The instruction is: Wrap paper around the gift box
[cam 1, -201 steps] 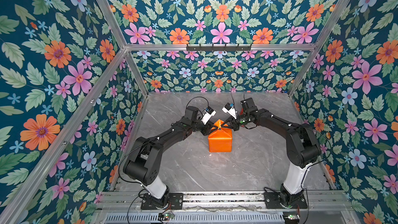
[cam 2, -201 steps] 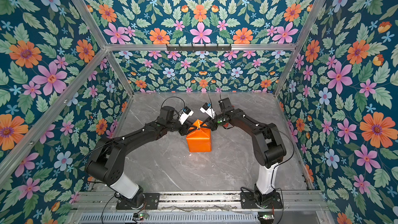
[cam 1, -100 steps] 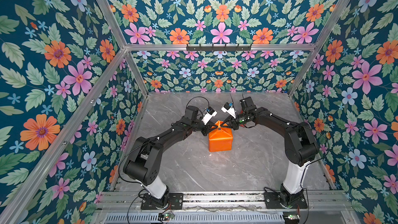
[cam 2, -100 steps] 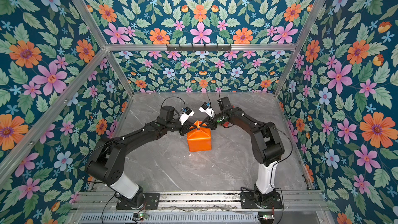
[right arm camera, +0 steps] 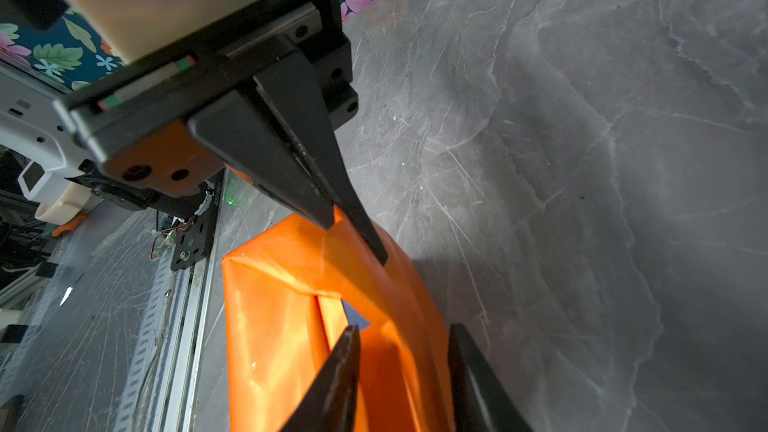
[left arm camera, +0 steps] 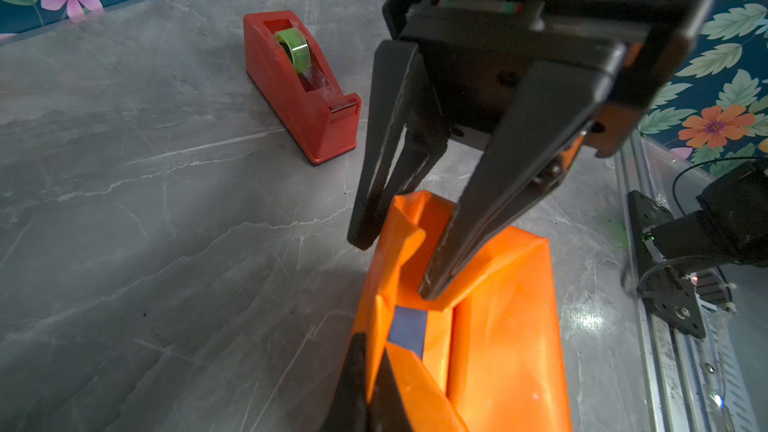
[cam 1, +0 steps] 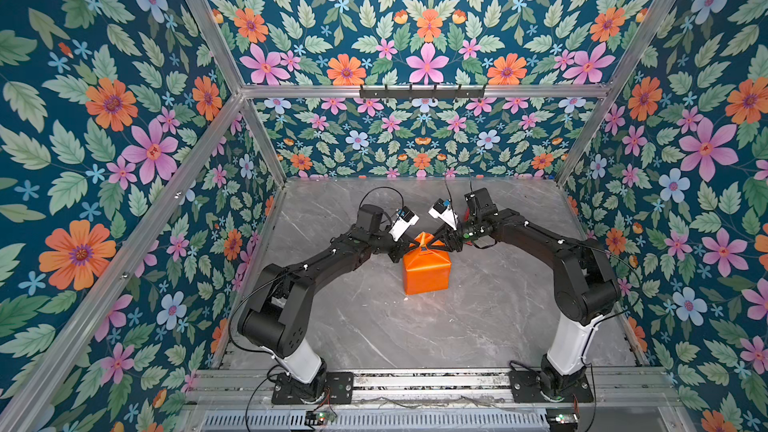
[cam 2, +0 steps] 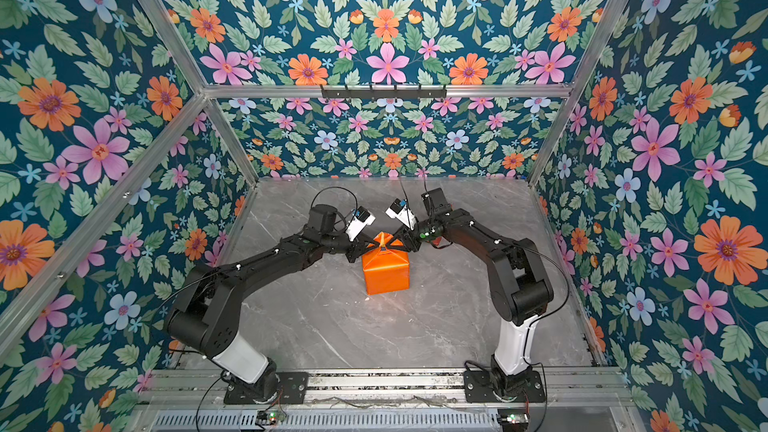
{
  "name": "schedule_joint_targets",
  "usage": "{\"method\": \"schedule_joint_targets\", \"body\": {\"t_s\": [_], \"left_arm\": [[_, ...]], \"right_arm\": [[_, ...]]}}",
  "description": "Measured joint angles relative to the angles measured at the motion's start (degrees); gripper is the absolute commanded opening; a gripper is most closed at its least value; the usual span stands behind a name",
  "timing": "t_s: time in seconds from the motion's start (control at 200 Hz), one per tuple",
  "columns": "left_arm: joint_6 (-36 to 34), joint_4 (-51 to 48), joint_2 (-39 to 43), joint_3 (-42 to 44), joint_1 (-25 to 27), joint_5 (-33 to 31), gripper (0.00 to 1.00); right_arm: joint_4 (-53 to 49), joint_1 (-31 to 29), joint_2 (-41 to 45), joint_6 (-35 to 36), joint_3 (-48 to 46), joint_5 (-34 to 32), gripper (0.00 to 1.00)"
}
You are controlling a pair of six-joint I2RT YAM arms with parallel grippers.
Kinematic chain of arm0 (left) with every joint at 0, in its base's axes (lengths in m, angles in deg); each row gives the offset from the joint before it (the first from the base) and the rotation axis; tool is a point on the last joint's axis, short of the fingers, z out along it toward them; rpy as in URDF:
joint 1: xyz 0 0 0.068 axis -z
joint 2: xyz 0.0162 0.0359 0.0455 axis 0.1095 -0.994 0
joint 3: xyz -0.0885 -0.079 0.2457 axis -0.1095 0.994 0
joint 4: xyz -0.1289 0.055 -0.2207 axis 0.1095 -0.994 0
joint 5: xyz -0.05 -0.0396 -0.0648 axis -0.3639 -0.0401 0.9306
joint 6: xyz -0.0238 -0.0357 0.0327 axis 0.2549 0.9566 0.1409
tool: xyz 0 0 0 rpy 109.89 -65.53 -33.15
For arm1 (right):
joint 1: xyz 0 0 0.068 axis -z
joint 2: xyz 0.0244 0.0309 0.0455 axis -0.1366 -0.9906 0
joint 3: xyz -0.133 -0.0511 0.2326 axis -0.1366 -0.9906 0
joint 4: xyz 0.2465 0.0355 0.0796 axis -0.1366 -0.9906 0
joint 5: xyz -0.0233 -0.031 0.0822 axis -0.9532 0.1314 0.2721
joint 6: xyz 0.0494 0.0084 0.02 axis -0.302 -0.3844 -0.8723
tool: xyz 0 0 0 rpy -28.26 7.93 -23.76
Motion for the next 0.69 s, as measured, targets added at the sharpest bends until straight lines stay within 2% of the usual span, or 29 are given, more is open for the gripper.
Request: {"method": "schedule_joint_targets", "body": {"t_s": [0.1,0.22,0.46,0.62,0.695], "left_arm": [[0.0,0.0,0.31,0.11,0.0,-0.04,0.0],[0.0,0.0,0.5,0.24,0.0,-0.11,0.0],[0.02,0.02,0.52,0.46,0.0,-0.07,0.0],[0.04,0.22,-0.09,0.0,0.07,0.37,0.16],[0.24,0.48,-0.31,-0.39,0.24,1.01,0.19]], "right_arm": [[0.17,0.17,0.96,-0.48,-1.29,-0.79,0.43],[1.97,0.31,2.56,-1.11,-3.74,-1.86,0.51],[7.56,0.31,4.02,-3.72,-8.41,-2.82,0.55],[9.79,0.31,3.98,-4.55,-9.11,-3.04,0.56],[10.16,0.28,3.91,-4.87,-9.18,-3.17,0.56]]}}
